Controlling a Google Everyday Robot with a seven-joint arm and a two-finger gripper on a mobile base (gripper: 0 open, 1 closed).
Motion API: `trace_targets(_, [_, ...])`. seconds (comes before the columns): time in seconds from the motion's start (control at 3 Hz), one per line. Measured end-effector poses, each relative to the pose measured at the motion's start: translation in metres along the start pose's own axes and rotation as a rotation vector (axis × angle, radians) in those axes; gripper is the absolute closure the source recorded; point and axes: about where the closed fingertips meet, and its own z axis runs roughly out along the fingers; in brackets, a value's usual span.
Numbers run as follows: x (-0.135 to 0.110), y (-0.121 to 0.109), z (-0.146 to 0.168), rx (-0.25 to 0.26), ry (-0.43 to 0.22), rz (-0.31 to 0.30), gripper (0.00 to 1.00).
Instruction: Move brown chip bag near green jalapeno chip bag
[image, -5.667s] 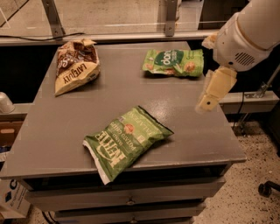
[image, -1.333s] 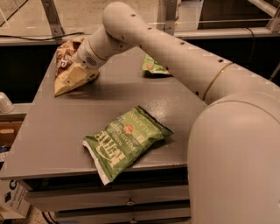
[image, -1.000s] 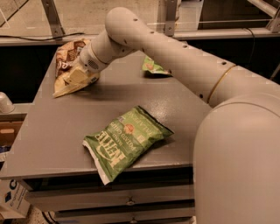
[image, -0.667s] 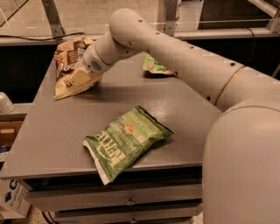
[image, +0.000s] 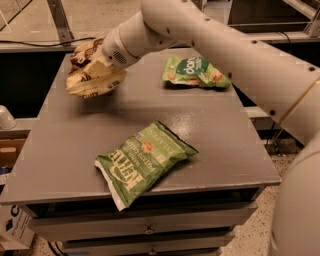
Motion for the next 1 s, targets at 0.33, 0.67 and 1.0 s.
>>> trace_targets(0.33, [-0.024,0.011,-0.060,0.036,-0.034,-0.047,1.00])
trace_targets(0.67, [-0.035,0.048,-0.093,0.008,-0.057,-0.092,1.00])
trace_targets(1.0, [-0.036,0.089,-0.095,-0.052,-0.078,-0.113,1.00])
